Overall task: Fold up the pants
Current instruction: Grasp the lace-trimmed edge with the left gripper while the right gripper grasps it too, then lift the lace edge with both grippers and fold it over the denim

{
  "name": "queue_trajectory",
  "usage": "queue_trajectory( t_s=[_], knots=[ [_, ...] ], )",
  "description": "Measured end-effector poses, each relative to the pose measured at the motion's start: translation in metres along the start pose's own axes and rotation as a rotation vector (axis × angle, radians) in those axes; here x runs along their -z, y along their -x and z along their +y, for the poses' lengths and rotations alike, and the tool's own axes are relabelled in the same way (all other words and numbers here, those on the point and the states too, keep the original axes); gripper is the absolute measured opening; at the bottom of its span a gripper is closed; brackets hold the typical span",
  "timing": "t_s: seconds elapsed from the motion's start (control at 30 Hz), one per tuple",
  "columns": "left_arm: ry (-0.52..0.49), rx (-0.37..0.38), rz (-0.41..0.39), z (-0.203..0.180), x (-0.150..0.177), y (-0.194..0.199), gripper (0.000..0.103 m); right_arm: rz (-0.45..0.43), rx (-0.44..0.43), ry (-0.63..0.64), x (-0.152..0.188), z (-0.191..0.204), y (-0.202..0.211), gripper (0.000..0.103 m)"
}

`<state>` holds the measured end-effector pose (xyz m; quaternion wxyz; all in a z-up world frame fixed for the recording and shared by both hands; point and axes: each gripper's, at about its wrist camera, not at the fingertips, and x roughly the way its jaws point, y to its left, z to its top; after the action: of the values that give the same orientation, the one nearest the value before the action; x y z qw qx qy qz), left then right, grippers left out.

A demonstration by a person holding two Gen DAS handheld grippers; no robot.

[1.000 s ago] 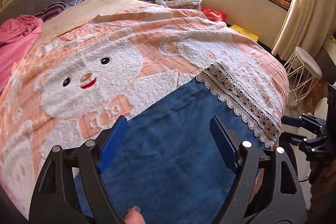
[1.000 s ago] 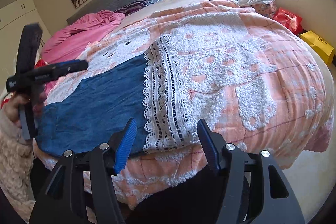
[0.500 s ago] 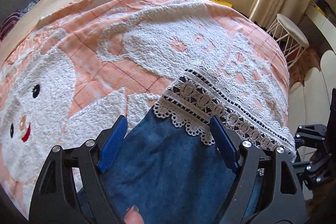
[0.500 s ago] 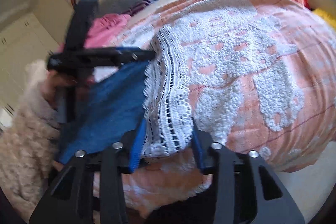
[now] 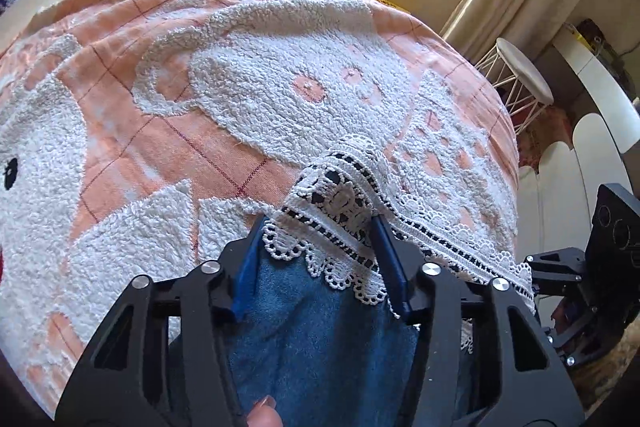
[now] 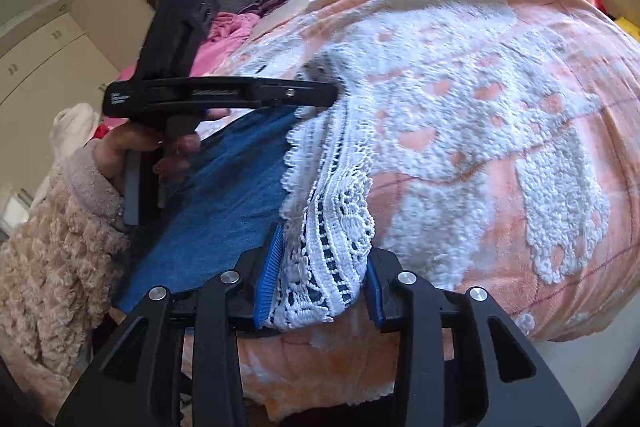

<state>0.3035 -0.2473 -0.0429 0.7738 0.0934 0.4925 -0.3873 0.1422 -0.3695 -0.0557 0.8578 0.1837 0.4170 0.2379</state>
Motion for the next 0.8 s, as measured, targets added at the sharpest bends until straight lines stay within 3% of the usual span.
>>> queue_trajectory(
  t_s=[0.17, 0.27, 0.37, 0.57, 0.8],
  knots=[
    [-0.015, -0.036, 0.005, -0.004, 0.0, -0.004, 0.035, 0.016, 0.032, 0.0, -0.003, 0.0, -0.016, 0.035],
    [0.017, -0.061, -0.016, -0.002, 0.0, -0.002, 0.021, 0.009, 0.035, 0.013, -0.007, 0.006, -0.014, 0.026],
    [0.07, -0.014, -0.04, 0.004, 0.004, 0.01, 0.012, -0.011, 0.034, 0.03, -0.009, 0.018, -0.007, 0.025],
    [0.112, 0.068, -0.161, 0.011, 0.025, 0.066, 0.011, -0.047, 0.025, 0.146, -0.015, 0.063, 0.007, 0.025],
    [0.128, 0.079, -0.291, 0.026, 0.072, 0.131, 0.011, -0.04, -0.02, 0.287, -0.007, 0.13, 0.001, 0.025]
  ],
)
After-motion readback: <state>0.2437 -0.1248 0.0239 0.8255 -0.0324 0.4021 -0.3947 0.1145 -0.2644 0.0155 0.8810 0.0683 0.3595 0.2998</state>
